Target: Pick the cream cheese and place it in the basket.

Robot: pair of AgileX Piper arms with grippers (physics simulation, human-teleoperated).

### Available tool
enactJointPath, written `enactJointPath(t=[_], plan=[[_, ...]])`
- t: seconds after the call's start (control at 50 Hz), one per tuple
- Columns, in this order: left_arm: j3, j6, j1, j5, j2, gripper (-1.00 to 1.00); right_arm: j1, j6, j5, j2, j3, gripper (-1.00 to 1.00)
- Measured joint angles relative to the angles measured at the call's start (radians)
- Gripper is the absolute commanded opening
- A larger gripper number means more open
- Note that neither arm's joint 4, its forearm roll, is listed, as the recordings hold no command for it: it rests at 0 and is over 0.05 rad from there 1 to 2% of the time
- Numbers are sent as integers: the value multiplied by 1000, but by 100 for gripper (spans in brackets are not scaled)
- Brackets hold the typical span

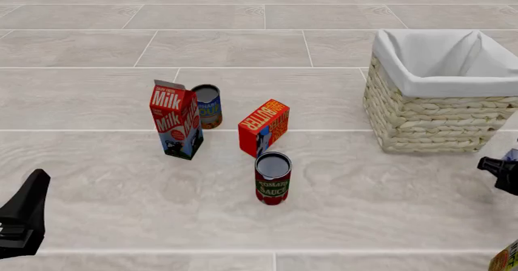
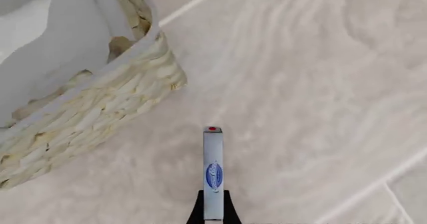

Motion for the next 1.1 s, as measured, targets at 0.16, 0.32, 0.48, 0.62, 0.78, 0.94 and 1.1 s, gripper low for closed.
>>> enactJointPath(t=[0.16, 0.32, 0.48, 0.62, 0.78, 0.94, 1.1], plan=[[0, 0, 0, 0, 0, 100, -10, -7, 32, -39, -17, -100], [0, 0, 0, 0, 0, 100, -18, -20, 67, -84, -29, -100], [0, 0, 0, 0, 0, 100, -15, -41, 113, -154, -28, -100], [0, 0, 0, 0, 0, 100, -14, -56, 163, -221, -32, -100], [0, 0, 0, 0, 0, 100, -4, -62, 229, -302, -41, -100], [0, 0, 0, 0, 0, 100, 14, -65, 295, -376, -59, -100], [0, 0, 0, 0, 0, 100, 38, -63, 363, -443, -87, -100]])
